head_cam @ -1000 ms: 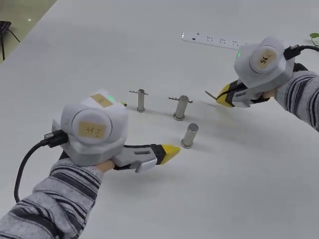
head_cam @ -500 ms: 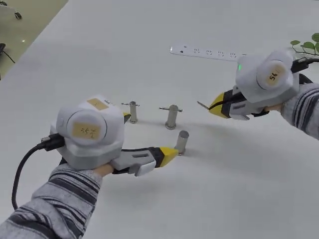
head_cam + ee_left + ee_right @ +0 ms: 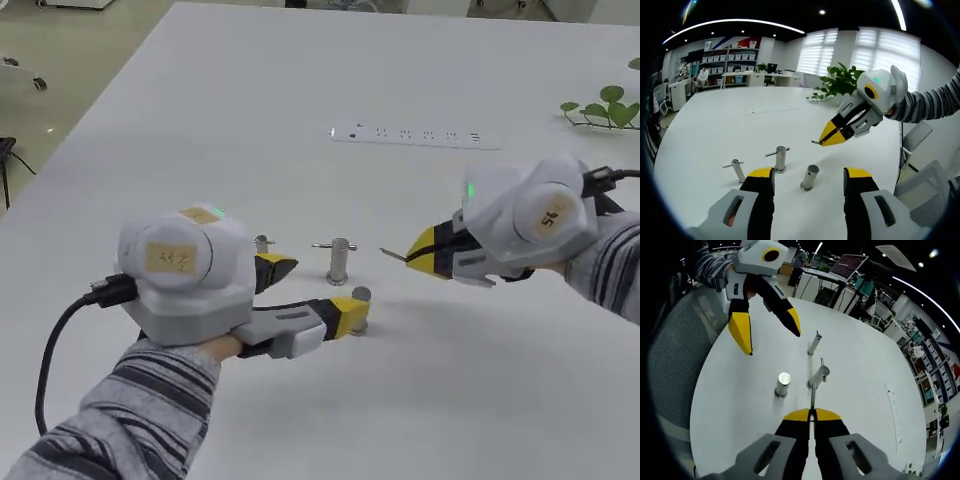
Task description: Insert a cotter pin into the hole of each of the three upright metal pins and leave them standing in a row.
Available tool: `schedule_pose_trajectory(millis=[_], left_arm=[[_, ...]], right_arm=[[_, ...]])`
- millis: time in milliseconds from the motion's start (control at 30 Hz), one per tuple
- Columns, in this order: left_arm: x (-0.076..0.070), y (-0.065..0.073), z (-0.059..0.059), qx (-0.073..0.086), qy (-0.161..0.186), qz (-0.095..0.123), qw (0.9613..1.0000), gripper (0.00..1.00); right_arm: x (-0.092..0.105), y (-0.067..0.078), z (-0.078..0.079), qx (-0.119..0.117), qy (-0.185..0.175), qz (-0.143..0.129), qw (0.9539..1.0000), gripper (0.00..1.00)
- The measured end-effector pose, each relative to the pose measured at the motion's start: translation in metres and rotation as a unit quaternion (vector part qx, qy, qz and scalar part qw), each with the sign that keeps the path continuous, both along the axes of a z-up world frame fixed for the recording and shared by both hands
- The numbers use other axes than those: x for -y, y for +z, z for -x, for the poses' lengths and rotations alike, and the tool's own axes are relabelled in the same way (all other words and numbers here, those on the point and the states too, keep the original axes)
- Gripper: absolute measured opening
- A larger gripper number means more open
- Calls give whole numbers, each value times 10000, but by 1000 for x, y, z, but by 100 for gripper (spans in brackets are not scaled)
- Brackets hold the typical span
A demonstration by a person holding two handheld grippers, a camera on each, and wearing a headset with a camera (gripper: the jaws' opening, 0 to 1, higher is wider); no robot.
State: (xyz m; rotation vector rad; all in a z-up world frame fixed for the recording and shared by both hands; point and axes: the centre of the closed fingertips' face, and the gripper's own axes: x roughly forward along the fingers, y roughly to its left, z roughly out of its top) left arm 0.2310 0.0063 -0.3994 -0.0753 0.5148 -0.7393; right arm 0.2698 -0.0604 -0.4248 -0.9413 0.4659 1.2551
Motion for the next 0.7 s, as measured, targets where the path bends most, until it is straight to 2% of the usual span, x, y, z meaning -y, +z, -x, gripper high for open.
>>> schedule_pose_trajectory(millis=[100, 167, 300, 400, 533, 633, 700], left_arm=[[7, 2, 1, -32, 3, 115, 9999, 47], [11, 2, 3, -108, -9, 133, 9999, 44], [17, 3, 5, -230, 40, 317, 9992, 36], [20, 4, 5, -254, 62, 364, 9990, 31], [22, 7, 5, -339, 135, 603, 9975, 25], [21, 7, 5, -298, 160, 571, 9978, 18], [22, 9, 5, -313, 174, 648, 9973, 15]], right_arm=[[-4, 0, 8, -8, 85, -42, 10000, 0], [-6, 0, 12, -2, 145, -51, 9999, 0], [-9, 2, 19, 5, 221, -94, 9997, 0], [-12, 5, 23, 43, 277, -145, 9995, 0], [-18, 11, 32, 87, 440, -242, 9987, 0], [-21, 15, 37, 162, 548, -275, 9980, 0], [-24, 17, 41, 176, 625, -299, 9974, 0]])
